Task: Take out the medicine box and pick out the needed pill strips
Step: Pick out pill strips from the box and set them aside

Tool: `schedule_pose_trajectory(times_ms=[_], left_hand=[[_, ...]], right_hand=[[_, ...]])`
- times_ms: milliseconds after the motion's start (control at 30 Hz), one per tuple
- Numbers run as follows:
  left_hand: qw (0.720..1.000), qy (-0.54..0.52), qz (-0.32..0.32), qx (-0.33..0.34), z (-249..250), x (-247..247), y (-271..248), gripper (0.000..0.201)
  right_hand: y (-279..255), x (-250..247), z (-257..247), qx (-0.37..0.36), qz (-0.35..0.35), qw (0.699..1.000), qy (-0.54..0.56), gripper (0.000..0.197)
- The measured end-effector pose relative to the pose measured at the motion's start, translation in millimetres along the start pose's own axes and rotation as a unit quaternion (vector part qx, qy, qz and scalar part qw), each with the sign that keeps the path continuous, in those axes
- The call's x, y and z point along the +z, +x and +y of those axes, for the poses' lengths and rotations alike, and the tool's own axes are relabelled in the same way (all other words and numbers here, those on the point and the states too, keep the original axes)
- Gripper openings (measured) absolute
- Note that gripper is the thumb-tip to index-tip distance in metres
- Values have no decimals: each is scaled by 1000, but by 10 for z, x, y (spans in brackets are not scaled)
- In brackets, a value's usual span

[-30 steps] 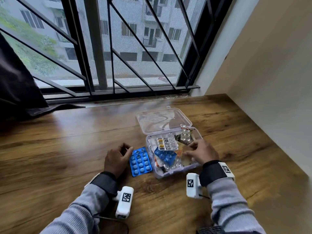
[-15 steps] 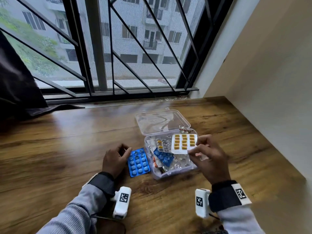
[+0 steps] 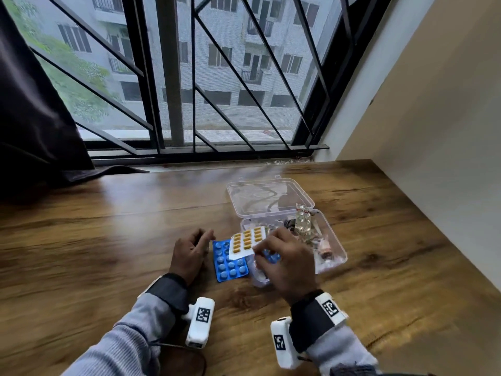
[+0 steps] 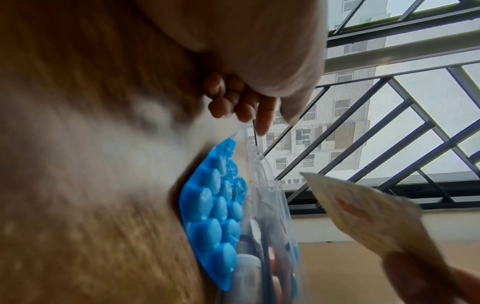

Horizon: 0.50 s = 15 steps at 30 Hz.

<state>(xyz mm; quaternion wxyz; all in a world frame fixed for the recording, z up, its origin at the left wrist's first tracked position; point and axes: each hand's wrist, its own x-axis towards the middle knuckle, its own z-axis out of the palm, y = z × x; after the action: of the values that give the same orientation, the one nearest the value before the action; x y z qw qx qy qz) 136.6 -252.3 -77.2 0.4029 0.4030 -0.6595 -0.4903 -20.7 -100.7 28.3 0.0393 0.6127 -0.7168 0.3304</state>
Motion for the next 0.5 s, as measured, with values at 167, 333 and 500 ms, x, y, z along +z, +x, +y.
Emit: schedule_pose_trajectory(times_ms=[167,333,500], left_hand=[[997,-76,1,-30,10,-55,-36,34],[994,-104,4,-40,1,-41,-61,35],[997,-72,15,-20,-22,-58,-57,43]], right_hand=[[67,239,-182,3,-67,996,-52,15],[59,431,-227,4,-107,984,-145,17],[-38,526,-214,0,-129,977,-170,16]])
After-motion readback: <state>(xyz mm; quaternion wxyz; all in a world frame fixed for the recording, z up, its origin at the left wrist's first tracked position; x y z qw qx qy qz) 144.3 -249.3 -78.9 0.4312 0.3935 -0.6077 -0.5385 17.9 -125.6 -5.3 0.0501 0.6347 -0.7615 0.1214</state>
